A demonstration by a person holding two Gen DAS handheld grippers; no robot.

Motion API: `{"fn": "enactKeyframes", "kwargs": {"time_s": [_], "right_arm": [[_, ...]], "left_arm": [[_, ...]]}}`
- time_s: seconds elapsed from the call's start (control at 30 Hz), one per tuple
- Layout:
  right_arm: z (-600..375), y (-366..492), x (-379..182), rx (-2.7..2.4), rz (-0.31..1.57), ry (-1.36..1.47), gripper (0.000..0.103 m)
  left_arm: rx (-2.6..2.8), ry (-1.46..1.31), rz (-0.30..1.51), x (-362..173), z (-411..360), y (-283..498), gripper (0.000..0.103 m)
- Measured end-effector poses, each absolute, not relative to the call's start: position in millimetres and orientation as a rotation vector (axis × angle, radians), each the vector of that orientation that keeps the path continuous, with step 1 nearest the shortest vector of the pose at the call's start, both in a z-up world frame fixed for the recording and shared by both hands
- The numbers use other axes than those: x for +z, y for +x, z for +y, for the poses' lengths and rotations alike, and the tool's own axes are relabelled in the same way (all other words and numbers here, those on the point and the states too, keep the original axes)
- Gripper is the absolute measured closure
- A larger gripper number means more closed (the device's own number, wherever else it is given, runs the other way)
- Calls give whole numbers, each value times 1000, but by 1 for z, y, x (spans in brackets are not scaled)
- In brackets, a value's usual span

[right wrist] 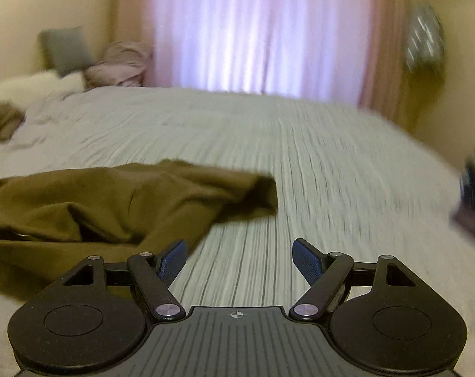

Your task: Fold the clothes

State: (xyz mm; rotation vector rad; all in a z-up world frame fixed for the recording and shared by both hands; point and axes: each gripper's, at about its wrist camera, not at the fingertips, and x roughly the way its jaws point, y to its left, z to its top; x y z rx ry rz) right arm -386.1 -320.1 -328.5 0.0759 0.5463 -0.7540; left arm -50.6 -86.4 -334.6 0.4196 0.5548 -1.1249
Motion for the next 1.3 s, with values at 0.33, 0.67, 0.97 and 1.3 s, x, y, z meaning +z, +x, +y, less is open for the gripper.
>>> {"fn": "enactKeyframes", "kwargs": {"time_s": [0.33,0.67,0.97,1.3], "right_arm": [[-329,-318,-369,-398,668,-471,42],[-334,-307,-410,-176,838,-739,42],[-358,-277,-440,-219,799,-908,70],[-378,-295,-363,-575,524,-670,102]], "left_arm": [[-1135,444,484,-347,-86,-58,82],[-1195,421,550,-360,-86,-63,75],[-1181,377,590,-375,-89,-61,95],[-1208,310,322,-284,-82,-41,96]]}}
